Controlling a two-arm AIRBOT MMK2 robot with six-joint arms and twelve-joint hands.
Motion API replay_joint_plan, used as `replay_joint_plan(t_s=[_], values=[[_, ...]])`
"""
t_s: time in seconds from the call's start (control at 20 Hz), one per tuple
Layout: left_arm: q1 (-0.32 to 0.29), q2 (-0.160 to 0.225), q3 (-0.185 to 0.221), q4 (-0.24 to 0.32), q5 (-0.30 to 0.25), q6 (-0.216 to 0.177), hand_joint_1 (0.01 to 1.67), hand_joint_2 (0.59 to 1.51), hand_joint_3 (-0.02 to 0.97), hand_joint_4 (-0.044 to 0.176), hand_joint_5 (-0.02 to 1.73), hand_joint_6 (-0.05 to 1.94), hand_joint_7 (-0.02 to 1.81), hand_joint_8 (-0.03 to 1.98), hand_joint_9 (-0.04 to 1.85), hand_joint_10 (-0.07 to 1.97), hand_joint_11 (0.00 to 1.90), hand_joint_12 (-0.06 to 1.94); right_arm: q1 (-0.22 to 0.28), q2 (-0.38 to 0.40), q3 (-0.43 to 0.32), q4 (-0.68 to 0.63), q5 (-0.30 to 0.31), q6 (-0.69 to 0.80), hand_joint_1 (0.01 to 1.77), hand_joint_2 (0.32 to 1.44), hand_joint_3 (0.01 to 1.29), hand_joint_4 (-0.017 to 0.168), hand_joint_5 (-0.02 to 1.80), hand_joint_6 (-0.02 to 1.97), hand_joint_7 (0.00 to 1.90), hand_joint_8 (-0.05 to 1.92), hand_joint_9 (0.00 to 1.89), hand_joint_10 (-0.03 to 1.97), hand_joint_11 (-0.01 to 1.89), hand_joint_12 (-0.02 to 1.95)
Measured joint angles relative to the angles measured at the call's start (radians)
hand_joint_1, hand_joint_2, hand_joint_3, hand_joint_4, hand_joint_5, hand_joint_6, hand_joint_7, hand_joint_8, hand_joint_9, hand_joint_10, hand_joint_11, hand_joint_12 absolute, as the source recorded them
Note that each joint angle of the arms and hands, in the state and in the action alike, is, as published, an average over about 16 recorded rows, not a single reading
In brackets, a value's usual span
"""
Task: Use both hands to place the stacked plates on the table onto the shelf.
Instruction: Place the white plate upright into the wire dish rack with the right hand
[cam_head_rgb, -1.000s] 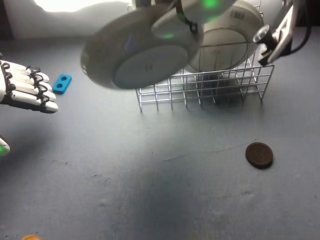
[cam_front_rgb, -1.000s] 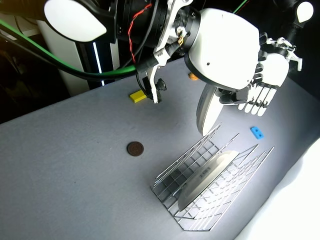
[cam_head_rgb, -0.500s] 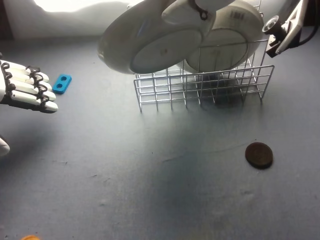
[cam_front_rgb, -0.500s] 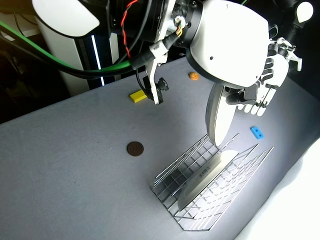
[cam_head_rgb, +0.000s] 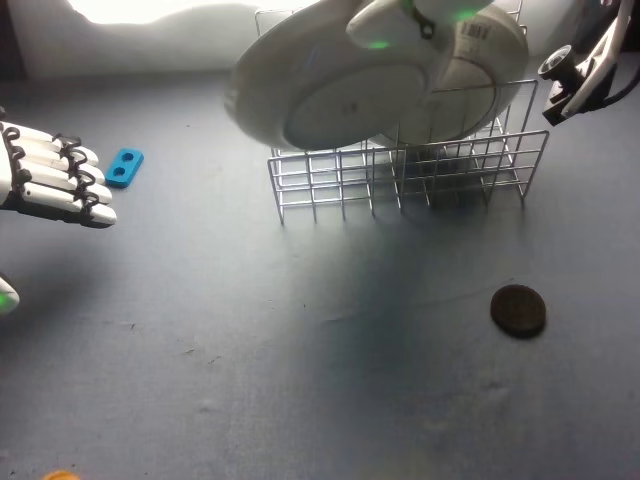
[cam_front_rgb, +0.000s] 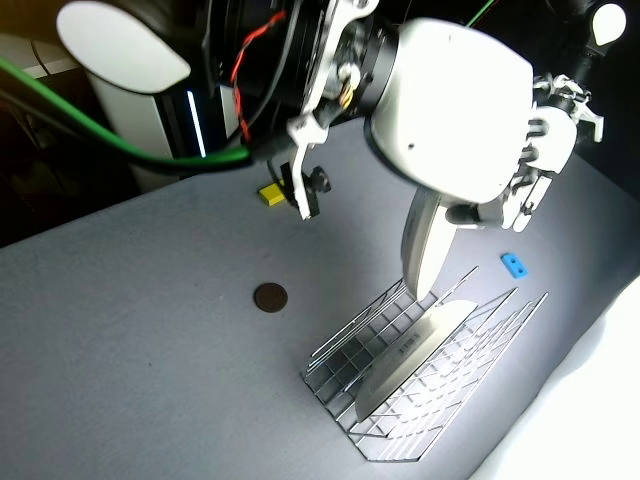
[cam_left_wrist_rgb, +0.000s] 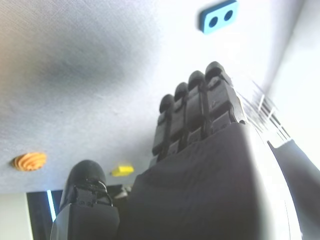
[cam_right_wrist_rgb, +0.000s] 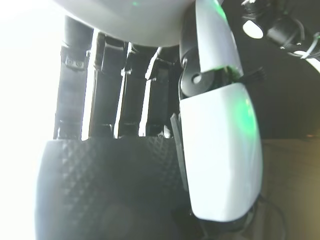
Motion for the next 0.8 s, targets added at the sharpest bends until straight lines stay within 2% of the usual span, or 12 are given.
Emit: replay_joint_plan(t_s=[0.45, 0.8], values=[[0.001, 0.000, -0.004, 0.002, 0.000, 0.000, 0.02, 1.148, 0.016, 0.001, 0.07, 0.02, 0.07, 0.00, 0.04, 0.01, 0.02, 0.01, -0.066, 0.013, 0.030, 0.121, 0.057, 0.008, 1.24, 1.02, 0.01, -0.007, 0.95, 0.83, 1.10, 0.87, 1.26, 0.21, 0.81, 1.19], [0.003, 0.000, -0.007, 0.005, 0.000, 0.000, 0.02, 1.149, 0.016, 0.001, 0.08, 0.02, 0.07, 0.00, 0.04, 0.02, 0.02, 0.00, -0.109, 0.020, 0.056, 0.154, 0.100, 0.037, 1.26, 1.06, 0.01, -0.005, 0.95, 0.88, 1.09, 0.89, 1.23, 0.26, 0.81, 1.20]])
